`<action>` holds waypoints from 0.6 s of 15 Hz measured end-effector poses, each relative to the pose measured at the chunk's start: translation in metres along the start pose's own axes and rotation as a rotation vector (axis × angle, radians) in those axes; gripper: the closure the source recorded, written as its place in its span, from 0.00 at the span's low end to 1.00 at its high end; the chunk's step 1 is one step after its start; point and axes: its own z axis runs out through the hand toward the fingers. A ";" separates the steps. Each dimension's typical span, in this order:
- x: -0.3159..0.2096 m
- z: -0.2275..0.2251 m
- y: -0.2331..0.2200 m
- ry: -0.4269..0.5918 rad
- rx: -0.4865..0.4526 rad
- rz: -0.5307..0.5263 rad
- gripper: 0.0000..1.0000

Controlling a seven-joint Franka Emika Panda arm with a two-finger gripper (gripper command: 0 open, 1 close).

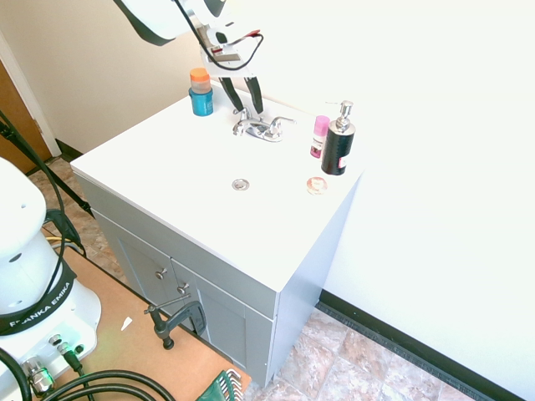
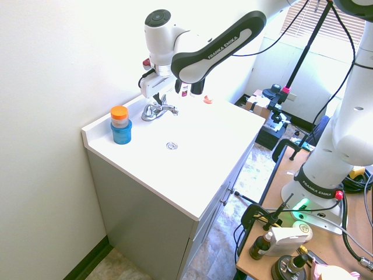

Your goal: Turn off the hot water

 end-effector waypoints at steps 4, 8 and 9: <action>-0.005 0.004 -0.009 -0.070 0.006 -0.007 0.00; -0.017 0.003 -0.022 -0.119 0.020 0.008 0.00; -0.018 0.003 -0.028 -0.123 0.026 0.011 0.00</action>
